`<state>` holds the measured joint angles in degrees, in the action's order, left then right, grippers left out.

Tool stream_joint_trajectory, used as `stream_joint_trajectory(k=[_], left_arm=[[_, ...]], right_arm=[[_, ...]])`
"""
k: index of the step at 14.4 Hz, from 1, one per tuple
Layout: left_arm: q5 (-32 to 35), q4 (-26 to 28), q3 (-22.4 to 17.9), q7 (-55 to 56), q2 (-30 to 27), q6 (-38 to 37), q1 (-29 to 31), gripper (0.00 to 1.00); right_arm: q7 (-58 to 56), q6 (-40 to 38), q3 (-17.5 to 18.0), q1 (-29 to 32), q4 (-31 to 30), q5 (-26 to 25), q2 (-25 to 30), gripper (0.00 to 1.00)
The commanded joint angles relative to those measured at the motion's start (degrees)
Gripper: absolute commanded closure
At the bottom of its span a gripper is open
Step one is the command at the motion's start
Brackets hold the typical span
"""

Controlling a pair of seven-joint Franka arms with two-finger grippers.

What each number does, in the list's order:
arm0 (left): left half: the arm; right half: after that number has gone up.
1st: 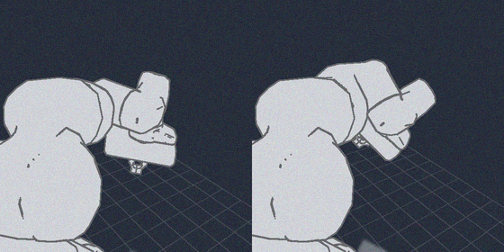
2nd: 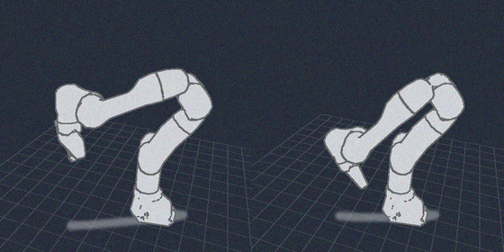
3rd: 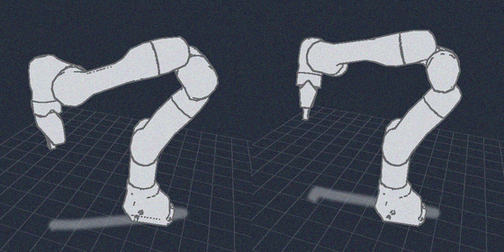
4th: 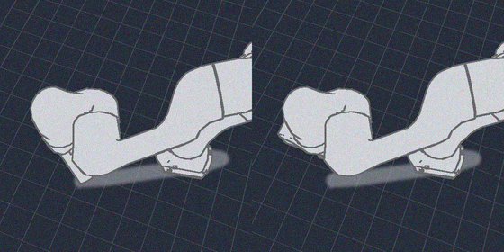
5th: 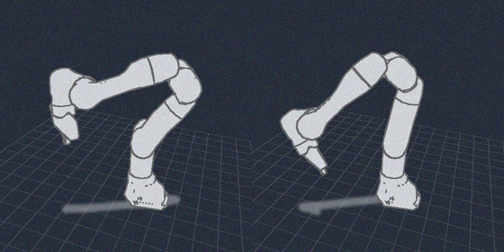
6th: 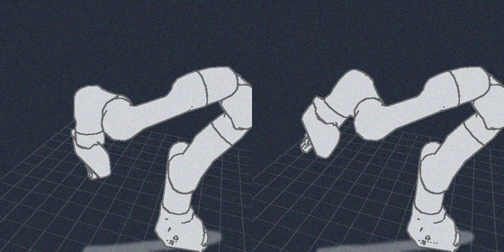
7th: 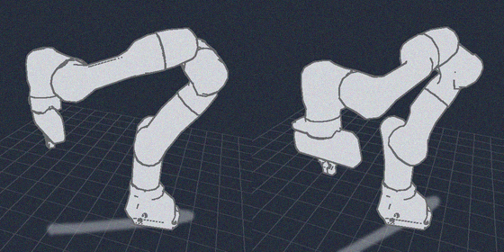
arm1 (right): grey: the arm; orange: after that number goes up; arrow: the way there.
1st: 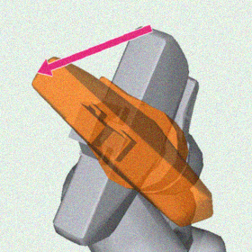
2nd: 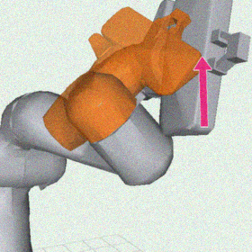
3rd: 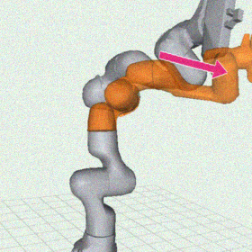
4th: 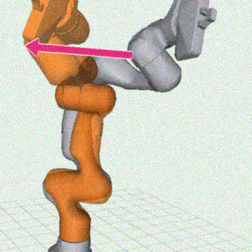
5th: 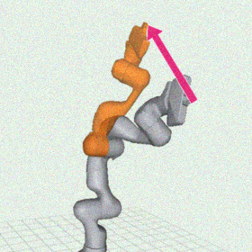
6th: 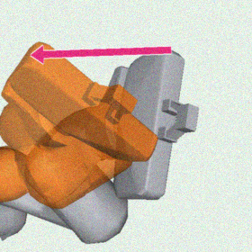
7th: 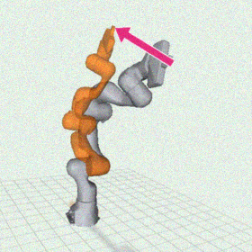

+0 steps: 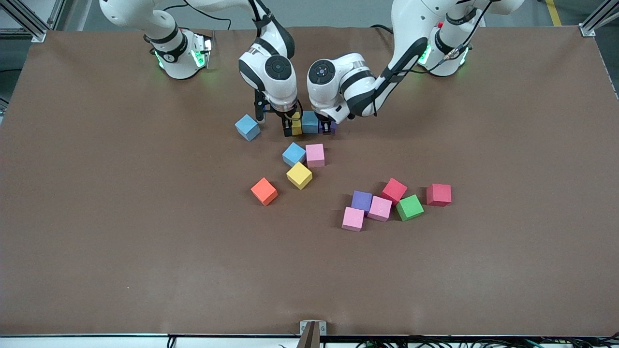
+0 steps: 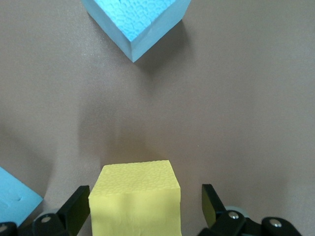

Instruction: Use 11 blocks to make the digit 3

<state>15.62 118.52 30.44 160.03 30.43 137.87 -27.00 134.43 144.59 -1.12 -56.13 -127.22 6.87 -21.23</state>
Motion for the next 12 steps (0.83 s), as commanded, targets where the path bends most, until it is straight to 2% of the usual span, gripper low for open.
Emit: stream_joint_trajectory(k=[1, 8, 9, 10, 11, 12], left_arm=[[0.91, 0.92, 0.41, 13.03, 0.42, 1.43, -1.21, 0.65], [0.91, 0.13, 0.41, 13.03, 0.51, 1.43, -1.3, 0.61], [0.99, 0.13, 0.41, 12.77, 0.42, 1.43, -1.21, 0.58], [0.99, 0.13, 0.32, 12.24, 0.16, 1.43, -1.12, 0.42], [1.08, -0.04, 0.32, 12.15, -0.28, 1.43, -1.12, 0.07], [1.08, -0.65, 0.41, 12.15, -0.98, 0.91, -1.12, 0.0]], right_arm=[[0.22, -0.8, -0.29, -0.82, -0.22, 1.21, 0.74, 0.0], [-1.89, -7.2, -0.46, -0.03, -0.22, 1.12, 5.75, 0.0], [-2.16, -8.35, -0.64, 0.14, -0.22, 1.12, 6.89, 0.0], [-2.59, -9.32, -0.73, 0.84, -0.22, 1.12, 7.94, 0.0], [-4.16, -10.63, -0.73, 1.72, -0.22, 1.12, 9.0, 0.0], [-6.53, -12.04, -0.73, 2.68, -0.3, 1.12, 10.31, 0.0]])
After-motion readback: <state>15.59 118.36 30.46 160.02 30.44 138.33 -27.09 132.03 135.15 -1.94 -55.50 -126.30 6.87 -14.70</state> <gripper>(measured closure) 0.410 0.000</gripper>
